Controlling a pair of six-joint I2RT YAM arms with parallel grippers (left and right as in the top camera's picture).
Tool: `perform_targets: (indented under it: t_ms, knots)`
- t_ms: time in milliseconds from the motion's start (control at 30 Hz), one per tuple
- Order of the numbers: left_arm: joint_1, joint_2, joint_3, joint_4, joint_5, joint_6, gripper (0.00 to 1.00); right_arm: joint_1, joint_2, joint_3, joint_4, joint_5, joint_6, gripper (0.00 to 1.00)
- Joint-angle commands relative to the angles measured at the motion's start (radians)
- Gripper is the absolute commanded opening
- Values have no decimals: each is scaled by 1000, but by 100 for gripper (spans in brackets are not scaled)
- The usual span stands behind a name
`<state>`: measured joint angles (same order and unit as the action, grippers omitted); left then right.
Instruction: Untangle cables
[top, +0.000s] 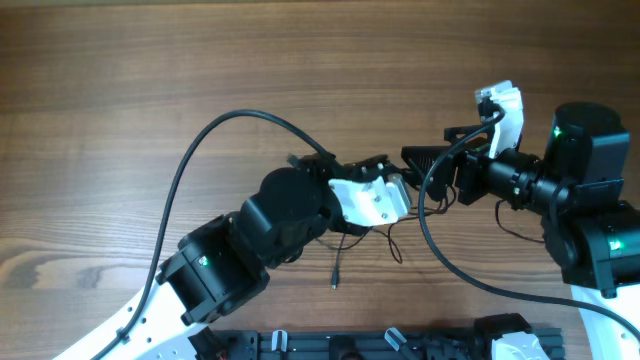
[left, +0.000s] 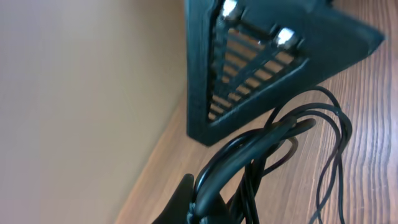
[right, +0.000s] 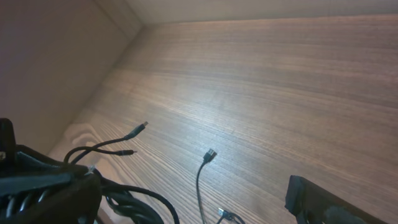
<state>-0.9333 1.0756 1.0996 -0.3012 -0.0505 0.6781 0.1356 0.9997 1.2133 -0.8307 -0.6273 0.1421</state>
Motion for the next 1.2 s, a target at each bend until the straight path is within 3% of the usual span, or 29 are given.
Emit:
perform_targets:
  t_ms: [0,167,400,767,833,867,933,967,1067,1167]
  knots:
    - [13,-24,11,60,59,52,4,-2,1,5,-21,-98,-39,97]
    - [45,-26,11,193,114,51,4,-2,12,5,-106,-278,-199,97]
    - [58,-24,11,262,151,51,4,-2,13,5,-128,-430,-275,96]
    - [57,48,11,387,151,32,4,-2,56,5,-123,-587,-272,95]
    - [57,60,11,407,150,13,4,-2,77,5,-123,-587,-270,79]
    - [58,60,11,407,143,13,4,-2,88,5,-123,-587,-270,59]
    - [58,60,11,412,98,13,4,-2,107,5,-122,-587,-269,29]
    - [58,60,11,415,91,13,4,-2,114,5,-119,-587,-268,19]
    - [57,60,11,414,91,9,4,-2,119,5,-83,-586,-218,6]
    - [58,60,11,414,91,9,4,-2,119,5,-51,-585,-193,4]
